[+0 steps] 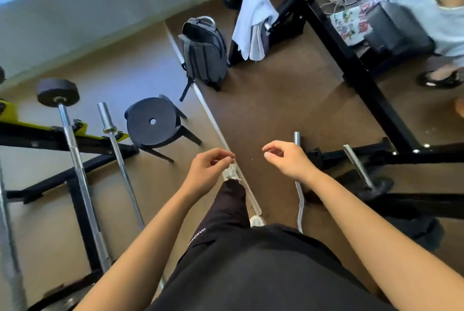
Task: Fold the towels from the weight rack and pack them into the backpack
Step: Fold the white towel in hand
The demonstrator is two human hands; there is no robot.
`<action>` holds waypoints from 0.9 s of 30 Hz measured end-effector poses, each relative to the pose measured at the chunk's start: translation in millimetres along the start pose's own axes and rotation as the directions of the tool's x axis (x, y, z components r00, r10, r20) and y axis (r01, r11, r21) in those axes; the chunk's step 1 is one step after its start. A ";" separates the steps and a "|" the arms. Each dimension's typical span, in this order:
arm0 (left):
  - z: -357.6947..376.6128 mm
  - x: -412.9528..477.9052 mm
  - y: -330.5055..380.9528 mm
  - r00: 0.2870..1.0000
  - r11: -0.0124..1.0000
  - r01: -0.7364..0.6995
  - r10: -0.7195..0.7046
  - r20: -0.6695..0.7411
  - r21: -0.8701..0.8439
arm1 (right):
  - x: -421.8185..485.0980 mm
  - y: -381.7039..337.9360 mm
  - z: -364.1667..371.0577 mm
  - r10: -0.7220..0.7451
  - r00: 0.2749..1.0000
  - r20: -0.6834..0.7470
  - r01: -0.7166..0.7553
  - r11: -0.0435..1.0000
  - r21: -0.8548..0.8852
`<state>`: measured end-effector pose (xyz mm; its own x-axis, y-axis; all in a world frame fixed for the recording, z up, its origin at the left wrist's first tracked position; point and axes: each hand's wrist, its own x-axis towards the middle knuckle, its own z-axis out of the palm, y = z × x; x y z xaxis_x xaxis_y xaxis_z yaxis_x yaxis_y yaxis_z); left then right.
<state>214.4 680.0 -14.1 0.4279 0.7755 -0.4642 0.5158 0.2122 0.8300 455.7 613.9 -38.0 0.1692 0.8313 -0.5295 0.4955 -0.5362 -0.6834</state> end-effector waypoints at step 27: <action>-192.9 497.7 180.5 0.995 0.995 0.101 -0.101 0.004 -0.026 | 466.8 -152.2 -196.2 0.147 0.986 0.082 -0.150 0.988 0.039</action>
<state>377.3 1218.9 -35.7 0.3765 0.7479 -0.5467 0.5370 0.3046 0.7867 626.5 1112.4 -82.6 0.1696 0.7288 -0.6634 0.4310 -0.6602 -0.6151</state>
